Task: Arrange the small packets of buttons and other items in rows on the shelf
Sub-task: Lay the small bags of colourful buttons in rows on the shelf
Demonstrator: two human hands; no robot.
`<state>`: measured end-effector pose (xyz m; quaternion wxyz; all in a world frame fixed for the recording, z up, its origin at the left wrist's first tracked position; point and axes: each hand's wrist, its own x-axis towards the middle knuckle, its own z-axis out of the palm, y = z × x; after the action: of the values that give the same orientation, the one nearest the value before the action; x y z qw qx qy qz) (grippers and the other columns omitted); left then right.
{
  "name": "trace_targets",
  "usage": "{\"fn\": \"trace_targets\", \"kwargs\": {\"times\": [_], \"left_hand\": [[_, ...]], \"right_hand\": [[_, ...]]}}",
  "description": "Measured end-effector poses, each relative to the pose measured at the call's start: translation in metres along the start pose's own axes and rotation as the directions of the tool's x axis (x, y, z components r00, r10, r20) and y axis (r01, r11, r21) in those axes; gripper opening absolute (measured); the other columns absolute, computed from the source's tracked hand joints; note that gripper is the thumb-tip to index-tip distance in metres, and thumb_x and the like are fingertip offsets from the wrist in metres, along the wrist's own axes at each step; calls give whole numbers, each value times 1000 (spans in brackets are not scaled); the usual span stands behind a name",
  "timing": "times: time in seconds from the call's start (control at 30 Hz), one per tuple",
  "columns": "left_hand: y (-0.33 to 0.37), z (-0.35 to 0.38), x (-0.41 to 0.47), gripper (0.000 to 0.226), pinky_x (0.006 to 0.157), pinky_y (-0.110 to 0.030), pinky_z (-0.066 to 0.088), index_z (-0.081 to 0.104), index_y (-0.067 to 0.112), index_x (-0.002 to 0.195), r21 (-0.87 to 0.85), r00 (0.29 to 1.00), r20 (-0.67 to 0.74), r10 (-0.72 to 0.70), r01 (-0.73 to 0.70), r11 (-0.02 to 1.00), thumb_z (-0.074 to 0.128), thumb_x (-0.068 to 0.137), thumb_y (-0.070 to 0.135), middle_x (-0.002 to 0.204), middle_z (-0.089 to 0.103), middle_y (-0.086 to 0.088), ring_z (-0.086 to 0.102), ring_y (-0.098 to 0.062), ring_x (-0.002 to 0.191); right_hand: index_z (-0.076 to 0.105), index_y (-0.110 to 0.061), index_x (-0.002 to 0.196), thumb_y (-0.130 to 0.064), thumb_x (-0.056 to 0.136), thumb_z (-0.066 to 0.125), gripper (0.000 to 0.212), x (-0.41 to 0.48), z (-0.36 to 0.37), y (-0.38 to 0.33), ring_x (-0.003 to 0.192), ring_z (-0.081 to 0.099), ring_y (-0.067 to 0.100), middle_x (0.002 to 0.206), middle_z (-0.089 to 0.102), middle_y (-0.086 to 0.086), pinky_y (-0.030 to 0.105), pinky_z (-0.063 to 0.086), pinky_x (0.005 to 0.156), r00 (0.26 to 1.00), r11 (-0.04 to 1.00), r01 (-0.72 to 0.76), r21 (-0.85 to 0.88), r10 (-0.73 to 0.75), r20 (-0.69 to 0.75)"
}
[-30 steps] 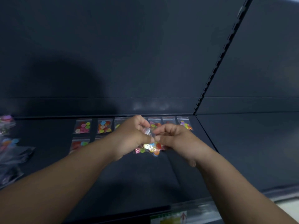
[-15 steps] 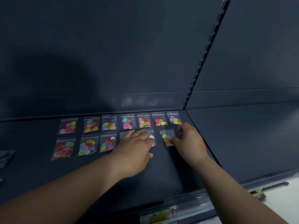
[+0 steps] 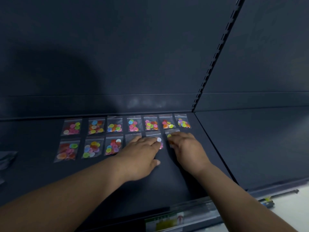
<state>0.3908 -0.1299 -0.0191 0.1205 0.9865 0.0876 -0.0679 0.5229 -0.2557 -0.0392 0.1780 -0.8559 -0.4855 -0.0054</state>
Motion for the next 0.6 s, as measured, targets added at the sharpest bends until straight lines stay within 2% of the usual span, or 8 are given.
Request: {"fn": "trace_targets", "kwargs": {"times": [0.13,0.23,0.33,0.4,0.5,0.6], "left_hand": [[0,0,0,63,119,-31,-4,14,23,151,-21,999,-33,6,-6,1000,40,97,42,160,9,4,6,-12,146],[-5,-5,-5,63,117,-30,-5,15,24,150,-24,992,-124,-9,6,1000,41,96,44,159,10,4,7,-13,146],[-20,-17,-16,61,117,-30,2,19,24,150,-23,972,-225,-66,62,998,41,96,45,158,17,4,14,-14,144],[-36,-26,-28,59,116,-31,13,26,24,147,-20,954,-280,-108,107,994,43,95,44,154,26,2,23,-16,141],[-66,-39,-51,53,107,-33,29,40,19,140,-22,923,-343,-172,176,984,49,93,41,141,44,-1,40,-21,129],[-96,-49,-80,53,108,-36,32,42,18,138,-19,893,-359,-273,286,958,51,91,42,142,44,-3,41,-22,129]], "right_hand": [[64,-13,117,-11,91,54,28,-3,-2,-2,114,50,33,133,55,6,35,44,96,1000,999,-23,30,23,-5],[59,-14,125,-11,90,55,36,3,-9,-12,123,45,31,140,49,6,36,41,103,999,997,-7,73,11,-53],[60,-13,124,-12,86,58,38,16,-14,-34,120,47,35,137,51,10,40,41,103,997,994,54,90,-50,-53],[63,-11,119,-12,83,57,37,27,-13,-54,117,50,37,134,54,13,46,46,98,994,990,99,103,-92,-63],[67,-10,110,-16,82,51,32,43,-6,-91,105,57,39,123,61,13,46,50,91,980,977,189,102,-181,-83],[67,-10,108,-18,81,49,34,60,3,-131,103,57,38,121,62,13,45,50,91,959,955,282,92,-278,-58]]}}
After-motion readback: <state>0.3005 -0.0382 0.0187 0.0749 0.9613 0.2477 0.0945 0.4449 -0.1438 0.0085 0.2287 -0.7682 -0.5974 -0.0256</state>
